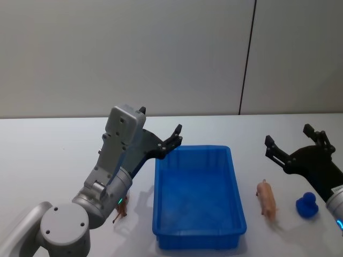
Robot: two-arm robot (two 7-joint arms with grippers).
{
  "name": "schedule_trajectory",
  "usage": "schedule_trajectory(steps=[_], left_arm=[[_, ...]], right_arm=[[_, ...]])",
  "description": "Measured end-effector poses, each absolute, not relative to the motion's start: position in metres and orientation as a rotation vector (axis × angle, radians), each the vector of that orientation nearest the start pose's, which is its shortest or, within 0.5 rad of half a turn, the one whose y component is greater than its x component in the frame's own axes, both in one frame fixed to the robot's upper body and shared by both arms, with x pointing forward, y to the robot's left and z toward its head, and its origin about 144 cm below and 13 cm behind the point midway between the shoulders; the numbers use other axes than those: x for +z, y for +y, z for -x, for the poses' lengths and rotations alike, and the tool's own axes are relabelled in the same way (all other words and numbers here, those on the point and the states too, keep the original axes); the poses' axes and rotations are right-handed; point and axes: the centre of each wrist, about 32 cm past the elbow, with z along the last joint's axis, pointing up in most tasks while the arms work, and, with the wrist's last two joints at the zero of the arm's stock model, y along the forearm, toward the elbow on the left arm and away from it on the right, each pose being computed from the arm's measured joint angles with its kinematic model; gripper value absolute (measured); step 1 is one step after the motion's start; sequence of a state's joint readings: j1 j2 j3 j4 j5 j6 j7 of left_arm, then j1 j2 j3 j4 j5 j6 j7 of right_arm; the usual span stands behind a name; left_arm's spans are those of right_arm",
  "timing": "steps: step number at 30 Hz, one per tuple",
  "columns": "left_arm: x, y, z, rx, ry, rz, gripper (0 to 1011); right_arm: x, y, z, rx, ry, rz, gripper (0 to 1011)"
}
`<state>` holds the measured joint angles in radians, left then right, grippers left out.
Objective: Pick up the two dolls from the table and place them into the box.
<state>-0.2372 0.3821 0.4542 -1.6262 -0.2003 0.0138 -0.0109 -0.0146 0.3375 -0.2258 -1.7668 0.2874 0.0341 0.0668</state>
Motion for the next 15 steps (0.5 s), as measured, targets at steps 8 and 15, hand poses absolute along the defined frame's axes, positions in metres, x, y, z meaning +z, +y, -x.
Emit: schedule_trajectory(steps=[8, 15], left_arm=[[1.2044, 0.1984, -0.492, 1.124, -0.268, -0.061, 1001], [1.2044, 0.1984, -0.492, 1.124, -0.268, -0.061, 1001]], right_arm=[[1.1887, -0.2371, -0.4433, -1.229, -0.075, -0.026, 1001], [1.1887, -0.2371, -0.4433, -1.23, -0.075, -0.026, 1001]])
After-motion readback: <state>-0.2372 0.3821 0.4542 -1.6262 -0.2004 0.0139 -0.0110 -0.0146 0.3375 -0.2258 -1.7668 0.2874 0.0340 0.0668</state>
